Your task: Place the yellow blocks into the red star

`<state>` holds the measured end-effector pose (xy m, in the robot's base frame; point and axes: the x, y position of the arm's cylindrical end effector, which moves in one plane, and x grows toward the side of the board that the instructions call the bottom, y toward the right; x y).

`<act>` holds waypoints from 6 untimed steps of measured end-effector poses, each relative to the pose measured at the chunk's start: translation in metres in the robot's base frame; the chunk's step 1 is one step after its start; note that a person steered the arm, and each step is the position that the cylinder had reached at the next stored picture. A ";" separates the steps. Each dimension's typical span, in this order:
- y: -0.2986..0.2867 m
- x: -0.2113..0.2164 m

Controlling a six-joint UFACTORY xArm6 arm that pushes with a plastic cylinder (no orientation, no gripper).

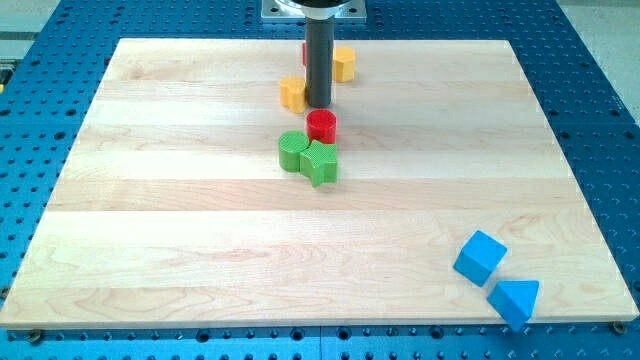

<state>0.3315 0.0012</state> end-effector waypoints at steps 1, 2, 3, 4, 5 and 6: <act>-0.004 0.047; -0.035 0.044; -0.025 0.031; 0.018 0.001; 0.009 0.004; -0.015 0.030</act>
<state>0.3610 -0.0137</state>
